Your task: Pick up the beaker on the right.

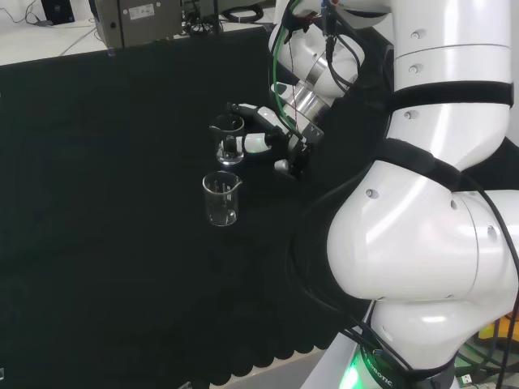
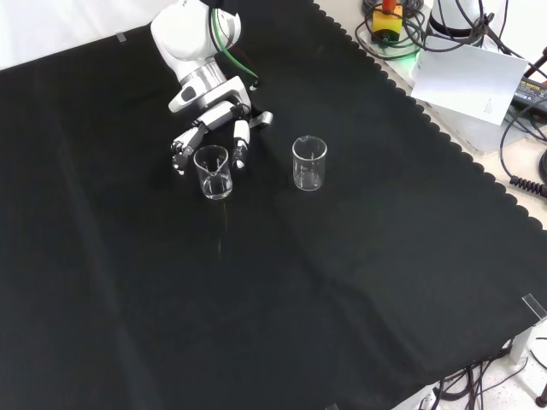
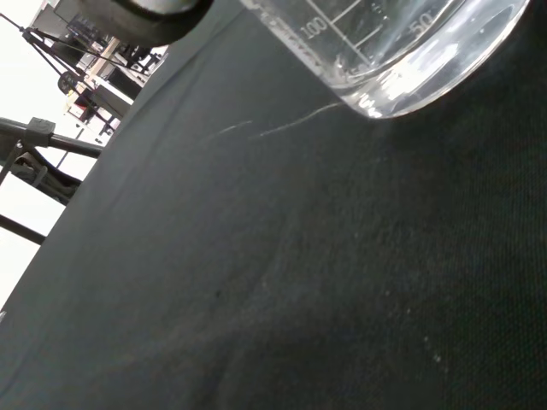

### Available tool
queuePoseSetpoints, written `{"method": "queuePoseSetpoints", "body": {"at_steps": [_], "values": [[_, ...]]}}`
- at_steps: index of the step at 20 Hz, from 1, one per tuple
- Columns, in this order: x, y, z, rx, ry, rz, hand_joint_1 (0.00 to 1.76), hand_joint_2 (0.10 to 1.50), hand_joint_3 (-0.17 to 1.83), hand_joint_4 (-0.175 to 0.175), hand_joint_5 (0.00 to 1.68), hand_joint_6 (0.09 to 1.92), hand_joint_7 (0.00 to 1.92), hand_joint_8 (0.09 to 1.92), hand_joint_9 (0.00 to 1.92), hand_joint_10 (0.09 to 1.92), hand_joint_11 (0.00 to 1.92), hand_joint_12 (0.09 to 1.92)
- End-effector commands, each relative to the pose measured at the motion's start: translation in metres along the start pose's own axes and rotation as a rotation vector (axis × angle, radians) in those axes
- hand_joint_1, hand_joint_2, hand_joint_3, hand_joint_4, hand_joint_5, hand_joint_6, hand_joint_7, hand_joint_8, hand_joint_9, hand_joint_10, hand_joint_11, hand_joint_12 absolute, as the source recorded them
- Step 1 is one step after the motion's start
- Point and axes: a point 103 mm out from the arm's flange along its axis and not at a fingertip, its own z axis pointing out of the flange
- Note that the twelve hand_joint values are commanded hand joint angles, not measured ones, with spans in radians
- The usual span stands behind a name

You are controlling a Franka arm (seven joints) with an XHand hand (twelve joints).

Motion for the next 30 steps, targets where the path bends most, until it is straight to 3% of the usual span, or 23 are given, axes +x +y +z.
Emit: {"method": "queuePoseSetpoints", "body": {"at_steps": [1,13,18,25,27,30], "values": [[0.000,0.006,0.001,-0.004,0.001,-0.001,0.75,0.83,-0.17,-0.061,0.34,0.09,0.19,0.77,0.39,0.68,0.03,1.42],[0.000,0.010,0.006,-0.019,0.020,-0.015,0.81,0.84,-0.17,-0.069,0.42,0.09,0.27,0.81,0.47,0.68,0.07,1.40],[0.000,0.014,0.012,0.016,0.025,-0.027,0.83,0.84,-0.17,-0.068,0.49,0.09,0.32,0.84,0.51,0.68,0.09,1.39],[0.001,0.017,0.012,0.004,0.000,-0.001,0.89,0.86,-0.17,-0.067,0.51,0.11,0.32,0.84,0.51,0.67,0.11,1.39],[0.001,0.016,0.012,-0.024,-0.003,0.007,0.95,0.87,-0.17,-0.063,0.49,0.24,0.35,0.84,0.54,0.64,0.14,1.37],[0.002,0.013,0.008,-0.105,-0.033,0.025,1.04,0.92,-0.17,-0.050,0.49,0.82,0.47,0.84,0.65,0.60,0.28,1.31]]}}
